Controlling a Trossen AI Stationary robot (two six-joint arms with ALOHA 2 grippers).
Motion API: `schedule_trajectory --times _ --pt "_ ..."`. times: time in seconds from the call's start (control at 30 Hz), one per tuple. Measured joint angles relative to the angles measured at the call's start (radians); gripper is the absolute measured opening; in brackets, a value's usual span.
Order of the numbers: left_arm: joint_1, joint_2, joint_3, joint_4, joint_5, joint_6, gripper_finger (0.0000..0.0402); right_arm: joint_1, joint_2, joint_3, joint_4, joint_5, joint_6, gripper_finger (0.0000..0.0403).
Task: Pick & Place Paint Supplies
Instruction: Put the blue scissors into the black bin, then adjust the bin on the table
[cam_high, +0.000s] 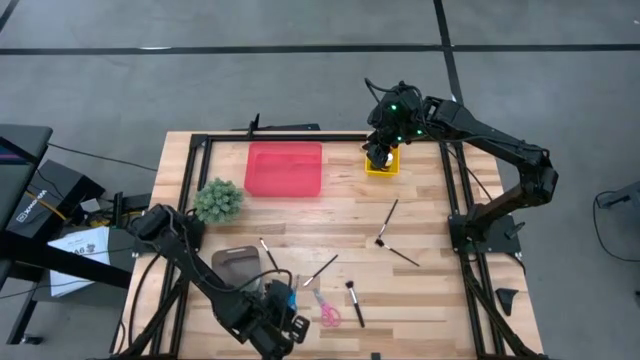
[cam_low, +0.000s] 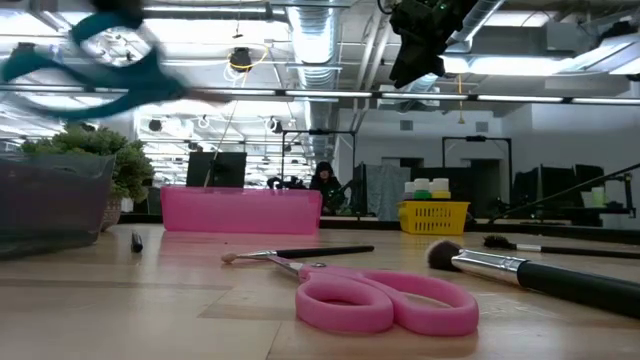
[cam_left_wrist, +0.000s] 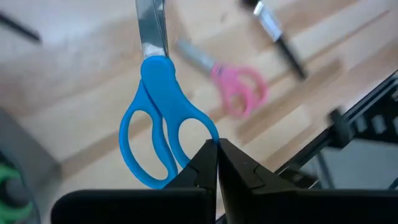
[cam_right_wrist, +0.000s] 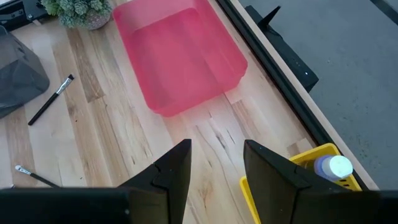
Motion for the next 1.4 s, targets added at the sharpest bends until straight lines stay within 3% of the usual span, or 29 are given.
schedule_trajectory --times 0.17,0.33,0.53,0.83,1.07,1.4 --pt "0.015 -0.046 0.0 -0.062 -0.088 -0.014 0.0 0.0 0.0 0.0 0.0 0.0 0.0 0.0143" --pt "0.033 -0.105 0.0 -0.22 -0.09 -0.08 0.0 0.0 0.0 0.0 0.0 0.0 -0.002 0.0143" --pt "0.033 -0.16 0.0 -0.394 0.065 -0.141 0.0 0.0 0.0 0.0 0.001 0.0 -0.005 0.0143" --pt "0.008 -0.179 -0.115 -0.391 0.239 -0.233 0.0001 -0.002 0.0 0.0 0.019 0.0 -0.015 0.0143" --pt "0.035 -0.178 -0.211 -0.38 0.299 -0.251 0.0001 -0.003 0.0 0.0 0.026 0.0 -0.018 0.0143" --pt "0.105 -0.18 -0.291 -0.388 0.278 -0.248 0.0 -0.002 0.0 0.0 0.032 0.0 -0.018 0.0143"
